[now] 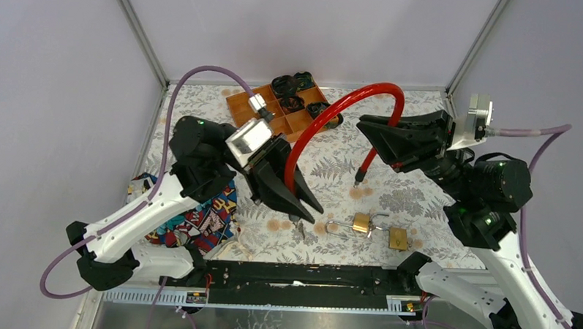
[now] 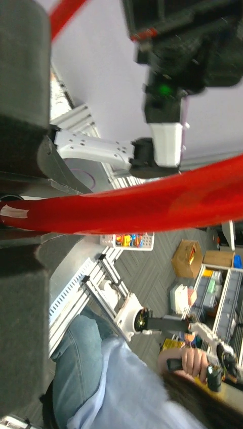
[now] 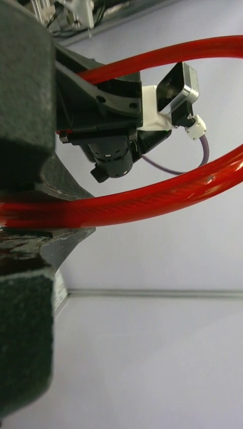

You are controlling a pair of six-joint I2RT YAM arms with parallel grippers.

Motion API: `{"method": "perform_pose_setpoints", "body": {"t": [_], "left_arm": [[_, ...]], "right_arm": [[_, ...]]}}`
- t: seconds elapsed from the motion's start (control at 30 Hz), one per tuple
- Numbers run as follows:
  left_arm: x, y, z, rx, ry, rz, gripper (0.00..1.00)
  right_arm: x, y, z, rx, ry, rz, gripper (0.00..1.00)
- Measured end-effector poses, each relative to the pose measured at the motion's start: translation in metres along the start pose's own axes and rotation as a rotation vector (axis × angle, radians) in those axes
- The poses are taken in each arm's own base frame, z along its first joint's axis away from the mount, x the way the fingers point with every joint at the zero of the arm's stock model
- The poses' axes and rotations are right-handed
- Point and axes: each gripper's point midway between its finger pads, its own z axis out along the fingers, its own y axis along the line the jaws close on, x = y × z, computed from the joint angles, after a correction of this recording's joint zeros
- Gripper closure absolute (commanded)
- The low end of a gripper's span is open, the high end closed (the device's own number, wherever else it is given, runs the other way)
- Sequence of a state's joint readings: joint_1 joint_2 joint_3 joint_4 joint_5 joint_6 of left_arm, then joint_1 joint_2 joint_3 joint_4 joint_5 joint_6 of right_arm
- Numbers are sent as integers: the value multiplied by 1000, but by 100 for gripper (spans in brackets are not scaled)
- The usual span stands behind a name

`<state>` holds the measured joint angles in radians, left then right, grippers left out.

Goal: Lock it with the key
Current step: Lock the lock.

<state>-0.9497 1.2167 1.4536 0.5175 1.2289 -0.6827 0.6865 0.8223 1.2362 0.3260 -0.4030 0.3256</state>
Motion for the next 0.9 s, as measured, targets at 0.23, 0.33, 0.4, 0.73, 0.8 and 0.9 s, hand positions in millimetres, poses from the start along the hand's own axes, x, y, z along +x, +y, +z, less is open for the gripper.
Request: {"method": "perform_pose_setpoints", "body": {"t": [0.23,0.33,0.4,0.73,0.8,0.9], "left_arm": [[48,66,-30,-376,20,-109,100],[79,100,-65,-651,43,-148,96],[100,115,-89,-805,70,-154,99],[240,131,-194,-1230,293,-188,100],[268,129,-200,-1234,306,-205,100],[310,126,-205,-1215,322,-263,100]], "right_arm": [[27,-35,-26,227,165,-36,100],[44,-51,-34,317,262,-32,100],[56,-62,-38,374,327,-19,100],[128,-92,-75,585,667,87,100],[141,-94,-86,615,737,104,100],[158,-93,-101,637,827,130,100]]}}
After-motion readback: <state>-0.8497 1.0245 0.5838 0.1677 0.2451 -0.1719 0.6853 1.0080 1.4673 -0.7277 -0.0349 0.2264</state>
